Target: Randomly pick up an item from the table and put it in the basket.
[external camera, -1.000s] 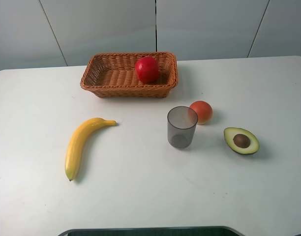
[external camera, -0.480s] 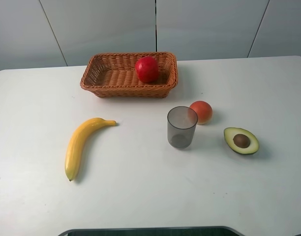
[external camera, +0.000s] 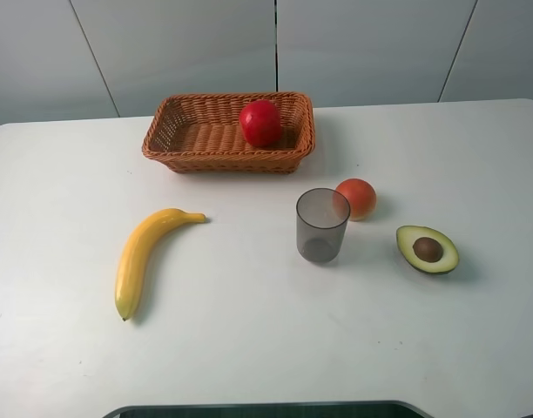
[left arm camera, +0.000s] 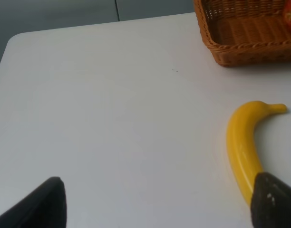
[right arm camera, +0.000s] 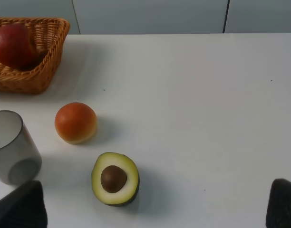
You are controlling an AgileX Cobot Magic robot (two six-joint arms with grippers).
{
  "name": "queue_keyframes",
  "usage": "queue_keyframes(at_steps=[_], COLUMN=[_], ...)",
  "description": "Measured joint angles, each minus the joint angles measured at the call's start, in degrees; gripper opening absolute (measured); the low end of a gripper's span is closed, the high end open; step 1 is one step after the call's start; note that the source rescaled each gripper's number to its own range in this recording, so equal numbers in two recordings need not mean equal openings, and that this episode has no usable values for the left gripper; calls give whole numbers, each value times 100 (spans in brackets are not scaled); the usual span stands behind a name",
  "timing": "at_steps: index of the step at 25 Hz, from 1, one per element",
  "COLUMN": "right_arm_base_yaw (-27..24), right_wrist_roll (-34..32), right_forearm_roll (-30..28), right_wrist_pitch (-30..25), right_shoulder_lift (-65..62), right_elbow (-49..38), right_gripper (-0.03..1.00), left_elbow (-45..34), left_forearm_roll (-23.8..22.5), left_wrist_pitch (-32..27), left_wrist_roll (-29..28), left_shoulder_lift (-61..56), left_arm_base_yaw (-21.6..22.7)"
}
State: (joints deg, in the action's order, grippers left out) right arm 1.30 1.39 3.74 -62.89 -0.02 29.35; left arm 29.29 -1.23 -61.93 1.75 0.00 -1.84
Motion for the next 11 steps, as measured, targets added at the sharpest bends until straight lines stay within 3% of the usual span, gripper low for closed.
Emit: queue_keyframes(at_steps=[11], right_arm_base_yaw=[0], right_wrist_roll=[-23], right_forearm_roll=[0], right_wrist_pitch=[0], right_shoulder_lift=[0], right_elbow=[0], right_gripper=[100], left_elbow=[0], left_forearm_roll=[0], left_wrist_pitch=[0], left_wrist_roll=[0], left_shoulder_lift=[0], left_arm_base_yaw=[0])
